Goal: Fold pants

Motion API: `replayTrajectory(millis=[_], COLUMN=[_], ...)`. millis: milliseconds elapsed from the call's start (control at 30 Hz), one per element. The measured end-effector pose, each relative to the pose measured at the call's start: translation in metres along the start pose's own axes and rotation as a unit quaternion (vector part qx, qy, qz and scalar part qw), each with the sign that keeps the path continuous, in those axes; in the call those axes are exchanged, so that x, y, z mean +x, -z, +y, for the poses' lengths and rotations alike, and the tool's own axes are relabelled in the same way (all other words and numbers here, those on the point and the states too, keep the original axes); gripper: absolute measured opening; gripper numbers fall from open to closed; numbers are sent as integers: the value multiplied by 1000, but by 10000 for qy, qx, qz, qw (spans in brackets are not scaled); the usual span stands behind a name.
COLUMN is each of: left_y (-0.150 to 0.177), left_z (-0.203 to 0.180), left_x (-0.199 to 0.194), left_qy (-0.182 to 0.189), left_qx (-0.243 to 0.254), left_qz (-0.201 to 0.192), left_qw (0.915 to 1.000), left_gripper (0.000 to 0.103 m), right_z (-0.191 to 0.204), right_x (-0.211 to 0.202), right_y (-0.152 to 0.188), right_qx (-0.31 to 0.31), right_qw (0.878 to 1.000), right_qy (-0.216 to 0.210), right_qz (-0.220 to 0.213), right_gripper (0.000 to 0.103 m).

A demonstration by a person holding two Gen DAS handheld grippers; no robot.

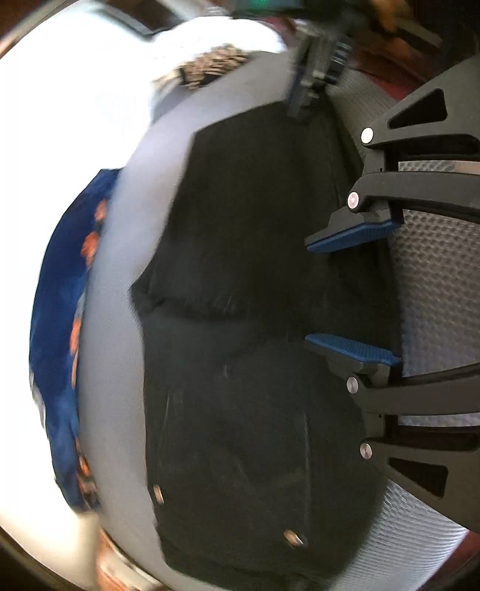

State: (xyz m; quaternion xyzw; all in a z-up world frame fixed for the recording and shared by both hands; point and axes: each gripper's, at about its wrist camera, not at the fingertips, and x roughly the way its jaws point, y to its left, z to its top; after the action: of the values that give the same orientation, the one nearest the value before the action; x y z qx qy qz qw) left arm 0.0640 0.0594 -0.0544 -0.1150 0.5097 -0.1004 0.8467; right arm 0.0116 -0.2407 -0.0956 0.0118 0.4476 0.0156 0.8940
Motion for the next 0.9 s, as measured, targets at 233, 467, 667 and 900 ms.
replayTrajectory(millis=[233, 467, 667, 900], left_y=[13, 55, 74, 85], left_z=[82, 160, 208, 238], left_x=[-77, -118, -112, -75], left_qy=[-142, -215, 530, 1400], left_qx=[-1476, -2816, -3968, -4884], left_qz=[-863, -1572, -1586, -1457], left_qw=[9852, 9463, 9026, 8489], left_gripper=[57, 57, 58, 58], right_z=[53, 124, 155, 133], right_x=[3, 24, 21, 3], right_y=[2, -16, -30, -44], right_qx=[-350, -808, -845, -398], right_qw=[9982, 9921, 9876, 9907], right_qy=[-469, -900, -1258, -1297], right_qz=[101, 327, 402, 137], right_gripper=[42, 42, 61, 69])
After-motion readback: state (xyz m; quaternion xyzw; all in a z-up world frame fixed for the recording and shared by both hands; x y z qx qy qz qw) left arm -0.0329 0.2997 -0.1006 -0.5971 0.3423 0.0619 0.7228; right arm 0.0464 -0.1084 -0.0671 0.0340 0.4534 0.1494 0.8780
